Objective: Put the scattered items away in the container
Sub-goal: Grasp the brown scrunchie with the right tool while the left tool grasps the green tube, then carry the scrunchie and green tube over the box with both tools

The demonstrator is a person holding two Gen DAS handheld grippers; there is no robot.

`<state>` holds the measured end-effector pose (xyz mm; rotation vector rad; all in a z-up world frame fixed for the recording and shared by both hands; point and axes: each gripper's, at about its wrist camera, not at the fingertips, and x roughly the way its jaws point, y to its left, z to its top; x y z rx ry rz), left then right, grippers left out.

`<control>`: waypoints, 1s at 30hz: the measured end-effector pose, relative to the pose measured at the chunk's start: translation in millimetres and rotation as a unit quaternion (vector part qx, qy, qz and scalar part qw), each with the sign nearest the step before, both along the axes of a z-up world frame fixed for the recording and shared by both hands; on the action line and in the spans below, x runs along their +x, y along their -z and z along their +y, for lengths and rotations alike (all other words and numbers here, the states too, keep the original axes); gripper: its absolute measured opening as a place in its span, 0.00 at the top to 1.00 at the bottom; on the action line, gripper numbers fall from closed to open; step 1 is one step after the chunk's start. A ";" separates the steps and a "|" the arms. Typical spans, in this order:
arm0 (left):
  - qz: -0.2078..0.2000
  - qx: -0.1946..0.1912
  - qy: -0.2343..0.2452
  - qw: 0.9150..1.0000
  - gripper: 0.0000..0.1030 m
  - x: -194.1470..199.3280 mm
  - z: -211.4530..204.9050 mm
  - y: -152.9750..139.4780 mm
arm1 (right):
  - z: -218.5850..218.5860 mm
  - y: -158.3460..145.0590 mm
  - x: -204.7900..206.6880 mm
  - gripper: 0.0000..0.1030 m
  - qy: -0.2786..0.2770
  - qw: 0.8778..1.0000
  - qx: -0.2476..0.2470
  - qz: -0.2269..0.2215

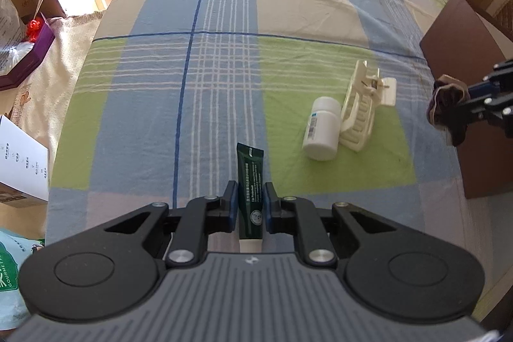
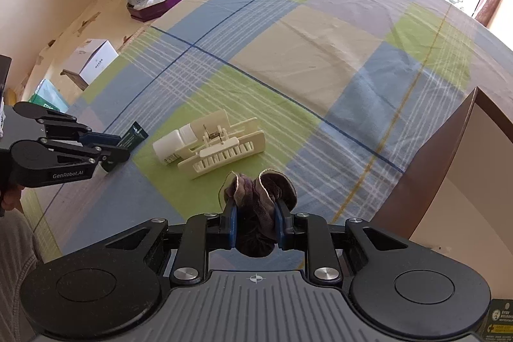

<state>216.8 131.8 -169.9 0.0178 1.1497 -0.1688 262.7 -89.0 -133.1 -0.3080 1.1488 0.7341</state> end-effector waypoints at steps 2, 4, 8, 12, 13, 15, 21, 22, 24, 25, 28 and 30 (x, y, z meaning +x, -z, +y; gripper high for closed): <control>0.004 0.006 0.000 1.000 0.88 -6.6 -0.4 -1.6 | -0.3 -3.7 -5.5 0.75 -0.001 1.000 0.012 -0.002; 0.002 0.006 -0.002 1.000 0.88 -12.1 -0.4 -6.3 | -0.9 -10.4 -11.8 0.75 -0.003 1.000 0.026 -0.005; -0.010 0.006 0.002 1.000 0.88 -20.5 -2.3 -24.6 | -4.6 -27.2 -24.6 0.75 -0.005 0.999 0.049 -0.013; -0.027 0.010 0.013 1.000 0.88 -26.7 -9.7 -49.6 | -12.4 -47.5 -36.7 0.75 -0.001 0.997 0.073 -0.026; -0.032 0.009 0.016 0.999 0.88 -28.3 -11.8 -56.0 | -16.0 -53.3 -39.5 0.75 0.002 0.996 0.080 -0.030; -0.043 0.002 0.021 0.999 0.88 -31.7 -18.0 -70.0 | -25.5 -65.3 -45.4 0.75 0.011 0.995 0.093 -0.038; -0.068 -0.015 0.047 0.996 0.88 -41.3 -46.9 -104.8 | -64.3 -91.6 -66.1 0.75 0.049 0.990 0.118 -0.056; -0.070 -0.018 0.052 0.996 0.88 -42.4 -53.4 -108.9 | -71.8 -94.5 -69.5 0.75 0.057 0.989 0.120 -0.058; -0.074 -0.021 0.065 0.995 0.88 -43.7 -66.6 -115.7 | -87.6 -99.7 -75.6 0.75 0.074 0.988 0.123 -0.062; -0.076 -0.021 0.071 0.994 0.88 -43.7 -73.4 -118.6 | -96.1 -101.6 -78.1 0.75 0.082 0.987 0.125 -0.063; -0.081 -0.020 0.088 0.993 0.88 -43.5 -92.9 -126.5 | -120.9 -106.0 -83.4 0.75 0.105 0.985 0.122 -0.069; -0.083 -0.019 0.098 0.991 0.88 -43.1 -104.0 -130.4 | -137.2 -108.1 -86.1 0.75 0.119 0.983 0.116 -0.073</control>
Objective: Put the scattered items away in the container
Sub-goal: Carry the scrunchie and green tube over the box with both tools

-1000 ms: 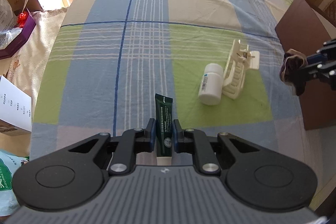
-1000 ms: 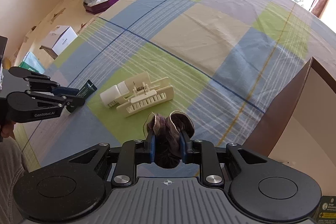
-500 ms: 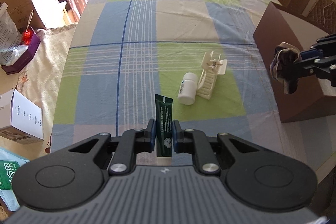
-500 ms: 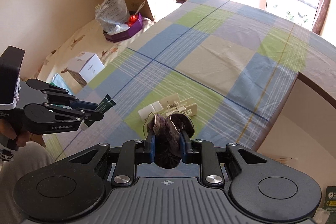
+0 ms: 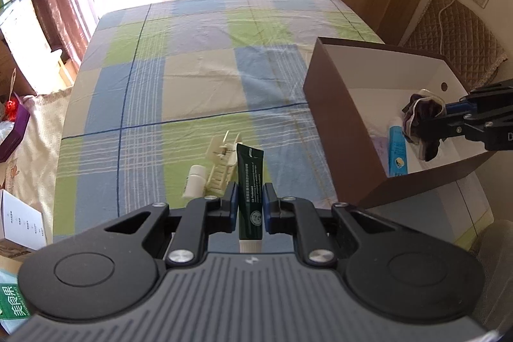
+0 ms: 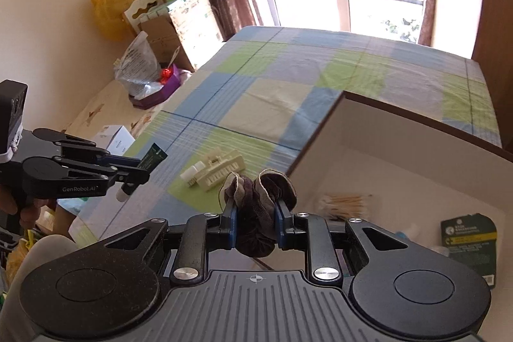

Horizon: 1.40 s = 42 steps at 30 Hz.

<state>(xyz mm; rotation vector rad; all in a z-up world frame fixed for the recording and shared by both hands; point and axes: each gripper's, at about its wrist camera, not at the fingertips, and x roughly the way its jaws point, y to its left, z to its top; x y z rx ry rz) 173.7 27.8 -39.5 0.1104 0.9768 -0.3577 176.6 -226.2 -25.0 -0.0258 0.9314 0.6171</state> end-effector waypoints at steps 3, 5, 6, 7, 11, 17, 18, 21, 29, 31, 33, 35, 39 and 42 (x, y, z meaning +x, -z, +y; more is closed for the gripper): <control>-0.004 0.004 0.012 1.000 0.88 -1.1 -14.1 -5.0 | -24.2 -3.7 -2.4 0.75 0.021 1.000 -0.004 -0.001; -0.007 0.006 0.019 1.000 0.88 -2.4 -22.4 -8.2 | -38.0 -6.5 -5.1 0.75 0.032 0.999 -0.005 -0.003; -0.008 0.006 0.023 1.000 0.88 -3.2 -26.5 -9.8 | -45.4 -8.2 -7.0 0.75 0.038 0.999 -0.006 -0.004; -0.010 0.007 0.028 1.000 0.88 -4.0 -30.8 -11.5 | -51.6 -9.6 -9.0 0.75 0.043 0.999 -0.005 -0.006; -0.017 0.006 0.047 0.999 0.88 -7.3 -48.6 -18.9 | -73.3 -12.0 -17.3 0.75 0.067 0.998 -0.003 -0.009; -0.024 -0.002 0.077 0.997 0.88 -4.9 -80.8 -25.4 | -111.3 -15.2 -29.4 0.75 0.110 0.994 -0.003 -0.011; -0.024 -0.004 0.082 0.996 0.88 -3.5 -87.3 -26.0 | -117.5 -15.8 -29.9 0.75 0.118 0.993 -0.003 -0.011; -0.027 -0.010 0.098 0.995 0.88 1.1 -107.6 -28.0 | -134.4 -16.6 -30.4 0.75 0.135 0.991 -0.002 -0.010; -0.029 -0.007 0.134 0.991 0.88 21.1 -159.9 -27.4 | -158.8 -10.3 -18.6 0.75 0.159 0.987 -0.007 -0.004; -0.030 0.000 0.141 0.990 0.88 26.6 -171.8 -24.0 | -162.2 -6.5 -12.8 0.75 0.163 0.987 -0.009 -0.002; -0.028 0.008 0.145 0.989 0.88 32.6 -182.7 -19.3 | -164.9 -2.4 -6.8 0.75 0.167 0.986 -0.010 -0.001; -0.028 0.016 0.149 0.988 0.88 37.9 -193.1 -14.4 | -166.4 1.9 -0.7 0.75 0.170 0.985 -0.008 -0.001; -0.025 0.024 0.150 0.988 0.88 48.7 -207.8 -4.0 | -167.9 10.2 13.2 0.75 0.172 0.985 0.012 -0.004; -0.021 0.030 0.151 0.988 0.88 58.1 -217.9 6.1 | -166.3 17.2 25.9 0.75 0.171 0.985 0.021 -0.002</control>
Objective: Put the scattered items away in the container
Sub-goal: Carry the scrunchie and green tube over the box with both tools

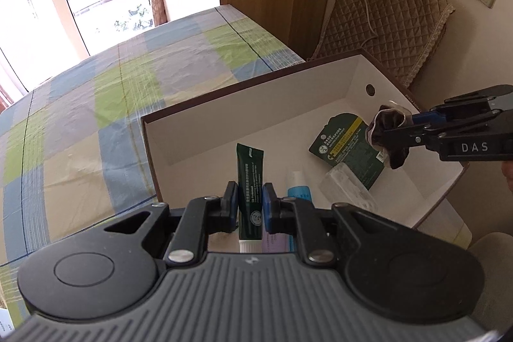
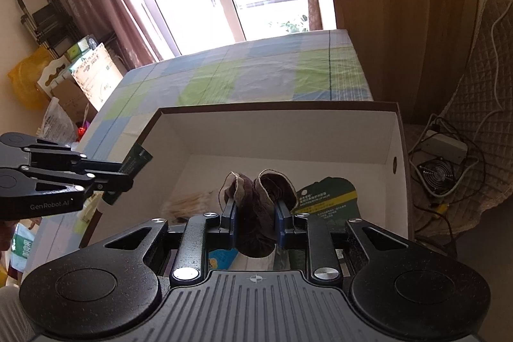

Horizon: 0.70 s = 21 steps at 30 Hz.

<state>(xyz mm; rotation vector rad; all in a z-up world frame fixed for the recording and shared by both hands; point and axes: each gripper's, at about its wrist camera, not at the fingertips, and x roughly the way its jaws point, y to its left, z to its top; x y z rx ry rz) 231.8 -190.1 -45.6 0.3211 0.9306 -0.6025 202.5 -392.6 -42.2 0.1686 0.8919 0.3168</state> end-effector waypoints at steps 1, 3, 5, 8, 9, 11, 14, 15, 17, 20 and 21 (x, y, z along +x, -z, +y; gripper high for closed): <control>0.001 0.003 0.000 1.000 0.88 3.5 -2.8 3.5 | 1.2 2.6 4.3 0.75 -0.001 1.000 -0.001 0.001; 0.002 0.011 0.000 1.000 0.88 10.6 -8.2 10.4 | 3.6 7.8 12.8 0.75 -0.005 1.000 -0.005 0.002; 0.001 0.015 0.001 1.000 0.88 18.6 -13.3 16.8 | 5.4 13.0 21.4 0.75 -0.008 1.000 -0.008 0.003; 0.003 0.019 -0.002 1.000 0.88 31.2 -19.6 26.5 | 7.6 20.9 33.7 0.75 -0.012 1.000 -0.010 0.006; 0.006 0.021 -0.003 1.000 0.88 35.3 -20.8 29.7 | 8.3 24.1 37.9 0.75 -0.013 1.000 -0.010 0.009; 0.009 0.023 -0.007 1.000 0.88 43.6 -23.0 35.9 | 11.5 29.7 45.3 0.75 -0.017 1.000 -0.014 0.013; 0.018 0.022 -0.014 1.000 0.88 56.8 -24.7 44.8 | 17.9 38.7 56.4 0.75 -0.023 0.999 -0.022 0.022; 0.021 0.022 -0.016 0.999 0.88 60.1 -25.0 47.4 | 20.0 42.0 60.0 0.75 -0.025 0.999 -0.025 0.025; 0.028 0.023 -0.019 0.999 0.88 66.4 -25.5 52.5 | 24.2 47.7 68.2 0.75 -0.025 0.999 -0.025 0.032; 0.032 0.019 -0.023 0.999 0.88 75.1 -25.8 60.6 | 31.4 53.6 78.0 0.75 -0.030 0.999 -0.033 0.027; 0.036 0.013 -0.025 0.999 0.88 78.4 -25.7 62.5 | 34.6 55.5 80.9 0.75 -0.034 0.998 -0.041 0.025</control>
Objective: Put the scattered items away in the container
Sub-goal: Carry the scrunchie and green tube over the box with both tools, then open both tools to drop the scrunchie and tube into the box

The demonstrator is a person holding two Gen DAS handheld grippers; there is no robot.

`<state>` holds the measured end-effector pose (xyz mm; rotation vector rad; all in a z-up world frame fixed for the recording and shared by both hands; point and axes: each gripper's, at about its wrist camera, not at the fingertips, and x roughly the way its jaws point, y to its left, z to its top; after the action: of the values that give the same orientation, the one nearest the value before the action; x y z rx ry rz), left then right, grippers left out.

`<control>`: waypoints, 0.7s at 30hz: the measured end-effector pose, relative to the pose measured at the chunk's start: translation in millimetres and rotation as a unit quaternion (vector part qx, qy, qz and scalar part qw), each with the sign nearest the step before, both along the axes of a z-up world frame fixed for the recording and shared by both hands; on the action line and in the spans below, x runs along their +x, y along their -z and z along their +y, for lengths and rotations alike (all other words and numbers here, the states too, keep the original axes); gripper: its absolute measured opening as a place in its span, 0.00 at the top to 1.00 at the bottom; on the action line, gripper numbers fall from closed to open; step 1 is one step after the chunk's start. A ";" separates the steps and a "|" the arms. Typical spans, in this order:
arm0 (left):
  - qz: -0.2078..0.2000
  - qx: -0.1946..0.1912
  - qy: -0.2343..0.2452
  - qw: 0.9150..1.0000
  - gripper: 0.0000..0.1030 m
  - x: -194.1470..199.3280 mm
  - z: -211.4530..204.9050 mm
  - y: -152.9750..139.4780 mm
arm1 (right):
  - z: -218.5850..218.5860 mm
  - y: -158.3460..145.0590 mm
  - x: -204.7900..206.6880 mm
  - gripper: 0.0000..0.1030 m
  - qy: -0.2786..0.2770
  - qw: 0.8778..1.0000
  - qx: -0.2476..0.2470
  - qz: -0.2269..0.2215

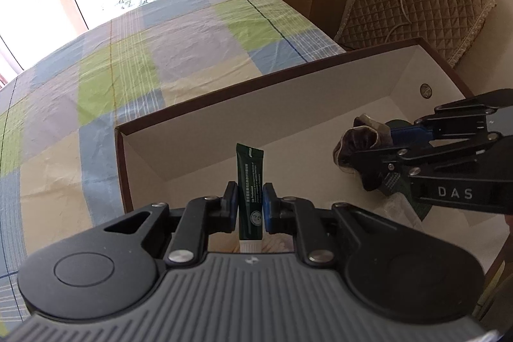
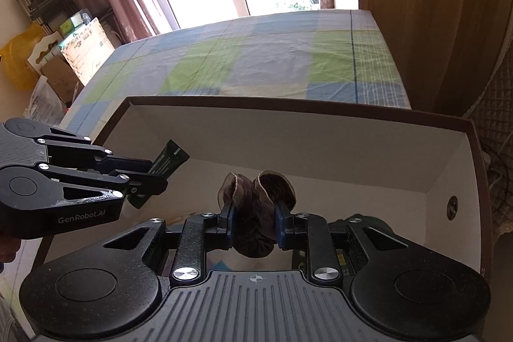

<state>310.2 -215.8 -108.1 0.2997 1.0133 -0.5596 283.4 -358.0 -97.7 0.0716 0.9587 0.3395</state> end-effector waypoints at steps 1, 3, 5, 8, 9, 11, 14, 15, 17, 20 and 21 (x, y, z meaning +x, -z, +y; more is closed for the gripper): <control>0.000 -0.003 -0.004 1.000 0.86 2.5 0.0 1.2 | 3.2 1.8 2.9 0.74 -0.003 1.000 -0.007 -0.002; -0.001 -0.005 -0.012 1.000 0.79 6.9 0.0 3.3 | 8.8 4.7 6.5 0.35 -0.006 1.000 -0.024 -0.011; -0.004 0.000 -0.011 1.000 0.78 7.9 -1.1 5.0 | 10.1 5.1 5.4 0.26 -0.009 0.999 -0.030 -0.025; -0.004 0.004 -0.007 1.000 0.78 6.2 0.1 6.6 | 7.1 5.4 3.6 0.26 -0.011 0.999 -0.038 -0.021; -0.004 0.004 -0.008 1.000 0.78 5.6 1.5 6.6 | 5.7 5.3 2.1 0.26 -0.013 0.999 -0.040 -0.019; -0.001 0.005 -0.009 1.000 0.78 4.6 4.0 7.0 | 2.7 5.3 -2.2 0.26 -0.018 0.999 -0.047 -0.013; 0.001 0.008 -0.011 1.000 0.77 1.9 6.3 7.3 | -1.1 5.4 -9.6 0.26 -0.021 0.998 -0.052 -0.004; 0.001 0.009 -0.011 1.000 0.77 1.1 6.5 7.0 | -2.2 5.0 -11.8 0.26 -0.020 0.998 -0.053 -0.002; 0.001 0.011 -0.011 1.000 0.74 -0.9 6.4 5.5 | -3.8 3.7 -15.1 0.26 -0.018 0.998 -0.052 0.003; -0.004 0.013 -0.011 1.000 0.71 -5.4 5.8 1.3 | -4.4 -0.3 -20.5 0.26 -0.016 0.998 -0.054 0.008; -0.006 0.013 -0.011 1.000 0.70 -7.0 5.3 -0.3 | -4.5 -2.5 -22.8 0.26 -0.014 0.998 -0.056 0.007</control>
<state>303.2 -210.5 -107.8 0.3137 1.0113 -0.5241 260.6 -362.4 -95.1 -0.0411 0.9919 0.3112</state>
